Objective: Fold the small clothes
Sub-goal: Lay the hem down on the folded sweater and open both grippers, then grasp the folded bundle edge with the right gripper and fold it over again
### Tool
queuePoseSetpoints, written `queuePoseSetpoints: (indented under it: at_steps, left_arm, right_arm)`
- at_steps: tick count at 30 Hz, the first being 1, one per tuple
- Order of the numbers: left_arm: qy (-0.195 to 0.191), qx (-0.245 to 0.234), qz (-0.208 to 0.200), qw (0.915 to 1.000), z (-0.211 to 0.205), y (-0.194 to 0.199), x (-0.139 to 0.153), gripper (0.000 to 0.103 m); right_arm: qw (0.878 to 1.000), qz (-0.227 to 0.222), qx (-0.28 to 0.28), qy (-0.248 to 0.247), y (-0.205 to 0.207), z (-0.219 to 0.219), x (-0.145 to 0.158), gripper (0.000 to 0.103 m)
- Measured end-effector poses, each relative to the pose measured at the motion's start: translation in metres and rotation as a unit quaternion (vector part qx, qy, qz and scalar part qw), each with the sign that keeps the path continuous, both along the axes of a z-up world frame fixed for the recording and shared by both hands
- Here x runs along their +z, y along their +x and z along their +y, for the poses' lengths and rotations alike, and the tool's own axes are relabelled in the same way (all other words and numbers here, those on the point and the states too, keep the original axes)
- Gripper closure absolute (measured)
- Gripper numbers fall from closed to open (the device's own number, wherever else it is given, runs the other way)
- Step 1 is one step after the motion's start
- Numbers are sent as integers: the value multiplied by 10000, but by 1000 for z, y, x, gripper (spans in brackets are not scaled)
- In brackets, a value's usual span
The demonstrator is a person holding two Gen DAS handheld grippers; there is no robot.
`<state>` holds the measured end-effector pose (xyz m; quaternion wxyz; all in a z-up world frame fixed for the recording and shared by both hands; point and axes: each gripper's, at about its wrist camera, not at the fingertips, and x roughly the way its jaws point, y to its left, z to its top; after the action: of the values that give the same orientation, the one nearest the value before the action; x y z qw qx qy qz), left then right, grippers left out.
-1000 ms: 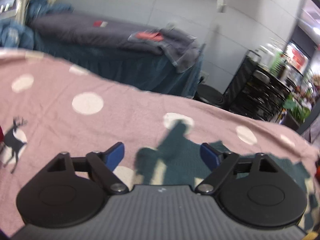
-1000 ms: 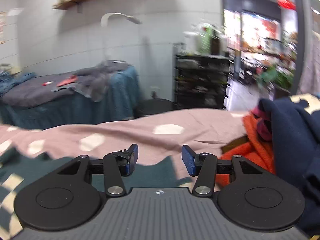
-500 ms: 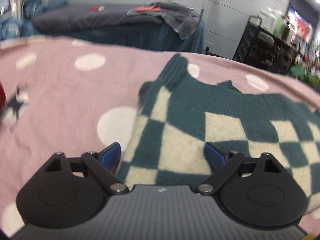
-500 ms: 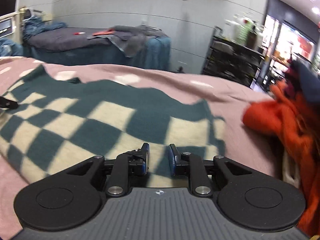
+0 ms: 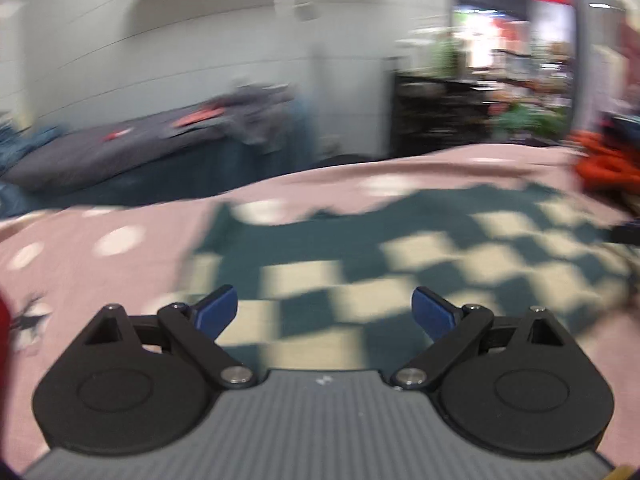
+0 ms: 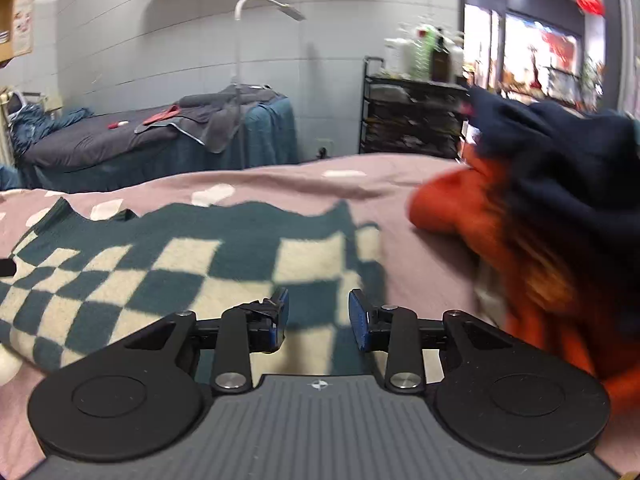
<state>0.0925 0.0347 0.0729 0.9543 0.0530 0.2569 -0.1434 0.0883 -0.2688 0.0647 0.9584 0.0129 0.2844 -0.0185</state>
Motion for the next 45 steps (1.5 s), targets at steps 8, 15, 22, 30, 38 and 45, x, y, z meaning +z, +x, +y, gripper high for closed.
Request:
queuePoseSetpoints:
  at_steps: [8, 15, 22, 30, 38, 45]
  left_arm:
    - [844, -1401, -177, 9864, -112, -49, -29, 10]
    - [563, -1392, -159, 9885, -120, -43, -21, 10]
    - [236, -80, -26, 9997, -75, 3, -1, 16]
    - [141, 641, 646, 9957, -67, 74, -24, 25]
    - [432, 873, 882, 9913, -74, 95, -47, 16]
    - [409, 825, 891, 9918, -73, 97, -49, 14]
  right_arm:
    - [9893, 504, -649, 1208, -32, -28, -10, 33]
    - [9650, 664, -725, 2429, -41, -41, -22, 25]
    - [9526, 609, -736, 2889, -34, -35, -29, 19]
    - [9487, 530, -784, 3016, -24, -26, -32, 20]
    - [9512, 450, -840, 2935, -19, -20, -33, 20]
    - [9570, 426, -836, 2746, -16, -14, -33, 20]
